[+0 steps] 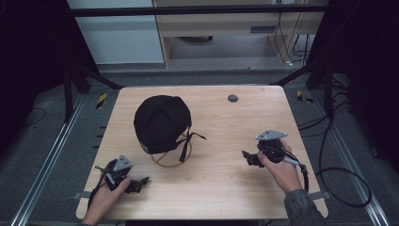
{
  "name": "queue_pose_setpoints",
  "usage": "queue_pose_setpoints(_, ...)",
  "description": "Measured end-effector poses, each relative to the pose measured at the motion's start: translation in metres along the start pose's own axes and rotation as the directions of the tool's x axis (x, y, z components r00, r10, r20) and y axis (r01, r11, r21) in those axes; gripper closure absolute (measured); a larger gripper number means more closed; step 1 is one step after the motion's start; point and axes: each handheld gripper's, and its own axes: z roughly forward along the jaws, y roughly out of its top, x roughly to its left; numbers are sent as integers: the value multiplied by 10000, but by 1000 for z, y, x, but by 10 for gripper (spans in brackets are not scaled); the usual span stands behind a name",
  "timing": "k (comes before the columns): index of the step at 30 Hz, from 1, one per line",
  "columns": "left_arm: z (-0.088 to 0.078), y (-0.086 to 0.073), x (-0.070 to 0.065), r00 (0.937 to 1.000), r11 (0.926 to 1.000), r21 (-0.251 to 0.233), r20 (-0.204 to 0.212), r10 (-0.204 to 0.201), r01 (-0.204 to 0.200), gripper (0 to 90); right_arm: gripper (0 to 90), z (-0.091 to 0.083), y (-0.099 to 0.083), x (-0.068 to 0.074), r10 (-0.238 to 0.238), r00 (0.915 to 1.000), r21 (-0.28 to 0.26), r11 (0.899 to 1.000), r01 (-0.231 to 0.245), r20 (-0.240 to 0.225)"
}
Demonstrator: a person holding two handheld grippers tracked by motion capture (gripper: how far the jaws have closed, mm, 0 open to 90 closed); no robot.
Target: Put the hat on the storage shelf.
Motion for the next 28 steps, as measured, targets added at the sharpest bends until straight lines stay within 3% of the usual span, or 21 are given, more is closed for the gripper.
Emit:
queue_pose_setpoints(6,0,0,0,10000,10000,2,0,2,-2,0,130,15,-8,4,287,9993,171,9995,-283,-223)
queue_pose_setpoints(17,0,0,0,10000,10000,1,-1,0,0,0,74,47,-25,23,392,9981,1088,9935,-338,-476)
queue_pose_setpoints(24,0,0,0,10000,10000,-3,8,1,-1,0,37,53,-31,35,640,9979,356,9973,-636,-111)
queue_pose_setpoints(28,0,0,0,10000,10000,0,7,2,-2,0,38,51,-33,37,730,9973,337,9968,-729,-31)
